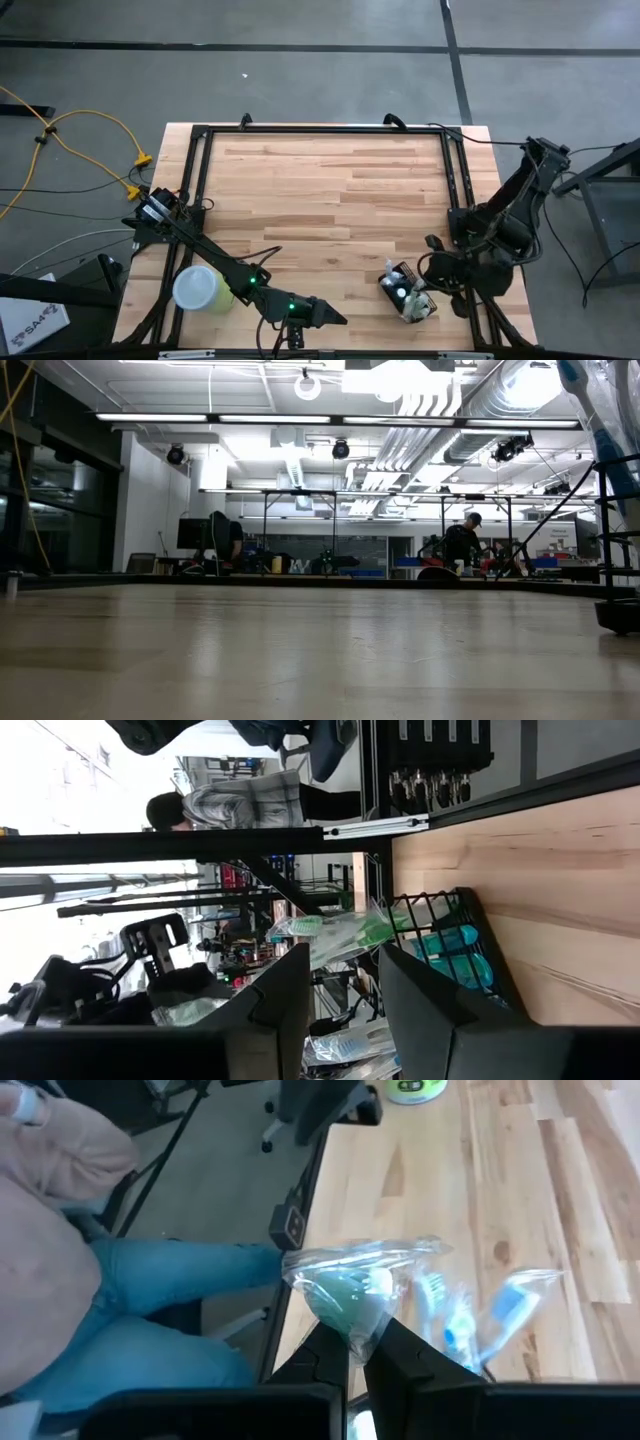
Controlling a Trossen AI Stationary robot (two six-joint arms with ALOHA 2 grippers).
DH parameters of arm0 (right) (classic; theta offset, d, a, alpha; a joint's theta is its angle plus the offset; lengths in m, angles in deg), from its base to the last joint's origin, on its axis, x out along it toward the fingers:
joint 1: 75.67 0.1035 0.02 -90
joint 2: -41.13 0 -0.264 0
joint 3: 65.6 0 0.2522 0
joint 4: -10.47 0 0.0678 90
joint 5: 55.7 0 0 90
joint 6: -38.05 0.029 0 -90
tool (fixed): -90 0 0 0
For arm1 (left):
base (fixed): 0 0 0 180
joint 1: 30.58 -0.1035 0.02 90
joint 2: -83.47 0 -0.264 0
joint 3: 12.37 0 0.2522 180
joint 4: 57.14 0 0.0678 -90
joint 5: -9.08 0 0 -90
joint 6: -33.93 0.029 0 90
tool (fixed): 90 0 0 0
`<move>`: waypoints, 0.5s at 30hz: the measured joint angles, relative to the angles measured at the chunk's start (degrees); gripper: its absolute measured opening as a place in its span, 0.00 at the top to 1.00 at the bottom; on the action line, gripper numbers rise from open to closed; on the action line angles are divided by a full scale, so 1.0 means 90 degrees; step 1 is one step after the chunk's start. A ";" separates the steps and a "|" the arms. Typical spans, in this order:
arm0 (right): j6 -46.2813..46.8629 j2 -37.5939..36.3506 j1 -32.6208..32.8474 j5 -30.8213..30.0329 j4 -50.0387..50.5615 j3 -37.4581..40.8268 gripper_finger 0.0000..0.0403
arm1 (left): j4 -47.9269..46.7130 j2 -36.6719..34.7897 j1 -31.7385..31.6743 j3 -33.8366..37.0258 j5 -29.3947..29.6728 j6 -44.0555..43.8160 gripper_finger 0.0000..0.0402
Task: Pick & Place toothbrushing station
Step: Put the green toothbrush into the bottom section of the black wire organizer
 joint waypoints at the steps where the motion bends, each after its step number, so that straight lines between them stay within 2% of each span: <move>1: 0.0000 0.0000 0.0045 0.0000 0.0002 0.0000 0.98 | 0.0010 0.0000 0.0000 0.0000 -0.0002 0.0000 0.71; 10: -0.0204 0.0000 0.0331 0.0000 0.0122 0.0000 0.98 | 0.0191 -0.0004 0.0000 0.0000 -0.0002 0.0000 0.71; 15: -0.0166 0.0000 0.0359 0.0002 0.0545 0.0000 0.98 | 0.0304 -0.0005 0.0000 0.0000 -0.0005 0.0000 0.71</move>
